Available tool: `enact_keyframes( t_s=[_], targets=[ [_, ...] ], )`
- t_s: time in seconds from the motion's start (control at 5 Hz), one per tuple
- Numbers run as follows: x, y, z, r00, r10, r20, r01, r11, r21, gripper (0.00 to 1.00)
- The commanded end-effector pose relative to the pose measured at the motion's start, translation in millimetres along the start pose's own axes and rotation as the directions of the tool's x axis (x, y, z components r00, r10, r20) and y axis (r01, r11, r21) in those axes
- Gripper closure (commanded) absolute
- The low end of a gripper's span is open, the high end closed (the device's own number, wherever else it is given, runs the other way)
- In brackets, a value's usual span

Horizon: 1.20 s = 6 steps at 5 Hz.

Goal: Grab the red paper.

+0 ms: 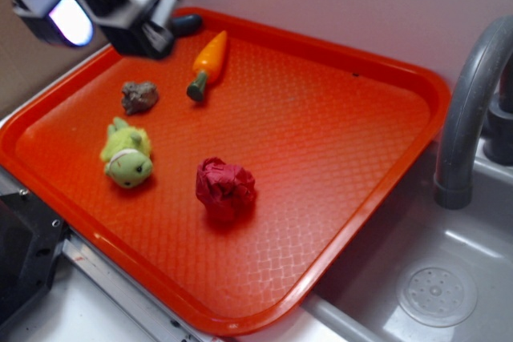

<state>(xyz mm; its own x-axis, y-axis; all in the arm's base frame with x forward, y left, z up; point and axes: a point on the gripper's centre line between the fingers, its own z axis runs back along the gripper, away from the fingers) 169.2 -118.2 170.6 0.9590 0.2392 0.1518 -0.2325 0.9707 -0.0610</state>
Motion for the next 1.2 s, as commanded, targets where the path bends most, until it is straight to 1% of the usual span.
enact_keyframes(
  t_s=[0.0,0.2,0.4,0.6,0.8,1.0],
  targets=[
    [-4,-16,-35,0.999,0.006,-0.037,-0.008,0.998,-0.063,0.0],
    [-6,-15,-54,0.999,0.007,-0.049,-0.009,0.998,-0.055,0.0],
    [3,-15,-73,0.998,-0.003,-0.057,0.001,1.0,-0.031,0.0],
    [5,-13,-91,0.997,-0.002,-0.072,0.002,1.0,0.006,0.0],
    [14,-8,-111,0.995,-0.011,-0.097,0.013,1.0,0.023,0.0],
    [11,-15,-131,0.988,-0.064,-0.139,0.066,0.998,0.014,0.0]
  ],
)
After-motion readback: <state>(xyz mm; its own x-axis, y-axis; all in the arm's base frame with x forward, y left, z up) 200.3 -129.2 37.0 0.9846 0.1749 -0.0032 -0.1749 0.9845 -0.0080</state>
